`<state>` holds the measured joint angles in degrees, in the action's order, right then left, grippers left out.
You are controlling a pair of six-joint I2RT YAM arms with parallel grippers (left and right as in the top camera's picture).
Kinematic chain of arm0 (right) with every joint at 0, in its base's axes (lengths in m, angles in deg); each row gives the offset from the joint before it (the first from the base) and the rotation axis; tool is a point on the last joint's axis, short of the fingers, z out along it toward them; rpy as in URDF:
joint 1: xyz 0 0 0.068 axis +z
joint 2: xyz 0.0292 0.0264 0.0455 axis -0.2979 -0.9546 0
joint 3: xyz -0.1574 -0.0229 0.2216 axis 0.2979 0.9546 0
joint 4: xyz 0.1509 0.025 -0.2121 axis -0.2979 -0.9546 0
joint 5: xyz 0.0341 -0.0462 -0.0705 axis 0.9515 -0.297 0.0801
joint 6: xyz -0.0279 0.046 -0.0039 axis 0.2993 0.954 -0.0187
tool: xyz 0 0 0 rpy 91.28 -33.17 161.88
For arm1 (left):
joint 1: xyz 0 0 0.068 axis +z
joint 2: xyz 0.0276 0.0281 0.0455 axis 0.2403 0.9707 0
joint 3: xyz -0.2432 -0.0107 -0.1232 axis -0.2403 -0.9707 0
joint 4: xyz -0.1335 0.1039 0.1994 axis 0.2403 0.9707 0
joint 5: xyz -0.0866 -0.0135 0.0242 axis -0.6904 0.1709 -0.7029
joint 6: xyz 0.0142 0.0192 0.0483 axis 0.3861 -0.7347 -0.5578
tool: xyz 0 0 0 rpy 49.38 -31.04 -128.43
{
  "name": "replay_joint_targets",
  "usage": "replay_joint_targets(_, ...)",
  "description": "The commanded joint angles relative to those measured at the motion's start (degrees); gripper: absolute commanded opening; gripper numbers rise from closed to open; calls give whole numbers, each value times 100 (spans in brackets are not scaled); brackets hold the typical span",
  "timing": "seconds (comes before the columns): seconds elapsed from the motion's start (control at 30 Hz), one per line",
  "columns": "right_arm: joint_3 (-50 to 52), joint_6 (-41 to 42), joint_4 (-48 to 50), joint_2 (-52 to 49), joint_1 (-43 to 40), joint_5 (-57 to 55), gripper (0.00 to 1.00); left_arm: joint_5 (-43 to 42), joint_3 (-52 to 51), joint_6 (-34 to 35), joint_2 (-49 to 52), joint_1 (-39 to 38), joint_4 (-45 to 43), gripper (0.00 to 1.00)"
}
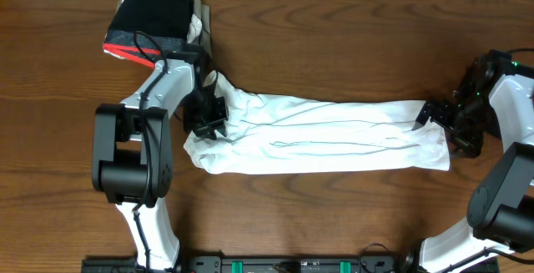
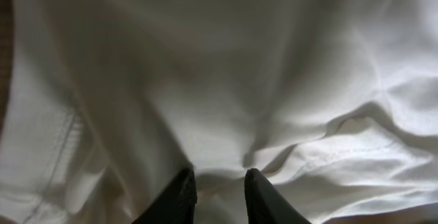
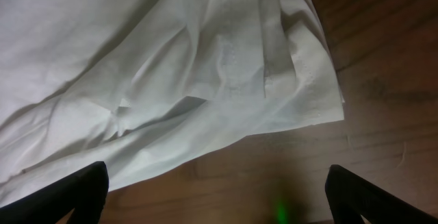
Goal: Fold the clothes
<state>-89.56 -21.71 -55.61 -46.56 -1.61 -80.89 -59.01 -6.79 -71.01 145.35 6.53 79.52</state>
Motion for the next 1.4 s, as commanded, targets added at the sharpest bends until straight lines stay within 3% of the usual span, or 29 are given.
replay_joint_targets(0.0,44,66,17,79,-20,-24,99,74,33,-151,-116,20,146,26)
replay_joint_targets(0.27,44,363,160,79,-17,-522,99,452,33,396,-946,17,579,22)
replay_joint_targets(0.43,44,92,616,79,-59,-704,99,702,33,450,-1578,20,608,43)
replay_joint_targets(0.57,48,-219,1113,79,-192,-820,99,704,31,450,-1722,20,802,81)
replay_joint_targets(0.67,48,-695,1388,39,-286,-323,99,704,31,450,-1720,20,885,95)
replay_joint_targets(0.87,50,-994,1486,-227,-498,-131,99,708,31,363,-1722,24,896,95)
replay_joint_targets(1.03,52,-1788,1530,-511,-831,1062,99,728,31,273,-1720,24,903,96)
replay_joint_targets(1.07,52,-1784,1539,-562,-874,1067,99,728,31,269,-1720,24,903,100)
replay_joint_targets(1.37,55,-2310,1314,-1176,-1325,1845,99,833,31,234,-1722,24,925,98)
